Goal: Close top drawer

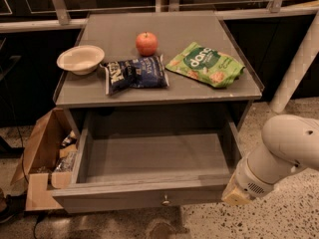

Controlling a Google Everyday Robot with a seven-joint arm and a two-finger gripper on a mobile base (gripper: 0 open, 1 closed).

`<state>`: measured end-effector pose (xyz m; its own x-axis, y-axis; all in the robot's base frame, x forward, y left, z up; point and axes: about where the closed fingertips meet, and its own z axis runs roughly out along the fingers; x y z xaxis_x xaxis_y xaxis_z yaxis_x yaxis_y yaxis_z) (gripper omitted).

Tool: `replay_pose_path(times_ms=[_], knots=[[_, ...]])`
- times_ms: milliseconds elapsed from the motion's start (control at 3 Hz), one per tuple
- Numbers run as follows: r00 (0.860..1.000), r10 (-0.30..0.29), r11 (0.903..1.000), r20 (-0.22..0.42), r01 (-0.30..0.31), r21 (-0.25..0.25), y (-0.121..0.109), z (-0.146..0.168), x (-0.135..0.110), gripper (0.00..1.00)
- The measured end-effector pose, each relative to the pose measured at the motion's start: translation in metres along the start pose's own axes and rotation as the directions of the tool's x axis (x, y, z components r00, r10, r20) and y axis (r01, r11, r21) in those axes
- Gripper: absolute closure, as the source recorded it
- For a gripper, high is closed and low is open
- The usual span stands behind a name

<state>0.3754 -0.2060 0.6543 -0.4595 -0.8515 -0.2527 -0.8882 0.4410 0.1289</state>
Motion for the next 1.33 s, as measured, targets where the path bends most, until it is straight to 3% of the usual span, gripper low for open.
replay_pose_path(times_ms=[333, 667, 1000, 1333], knots=[[1.0, 0.0, 1.0, 0.0, 0.0, 0.0, 0.0, 0.0, 0.0, 0.12], [1.0, 0.0, 1.0, 0.0, 0.0, 0.0, 0.0, 0.0, 0.0, 0.0], [1.0, 0.0, 1.0, 0.0, 0.0, 0.0, 0.0, 0.0, 0.0, 0.0], [1.0, 0.0, 1.0, 0.0, 0.0, 0.0, 0.0, 0.0, 0.0, 0.19]])
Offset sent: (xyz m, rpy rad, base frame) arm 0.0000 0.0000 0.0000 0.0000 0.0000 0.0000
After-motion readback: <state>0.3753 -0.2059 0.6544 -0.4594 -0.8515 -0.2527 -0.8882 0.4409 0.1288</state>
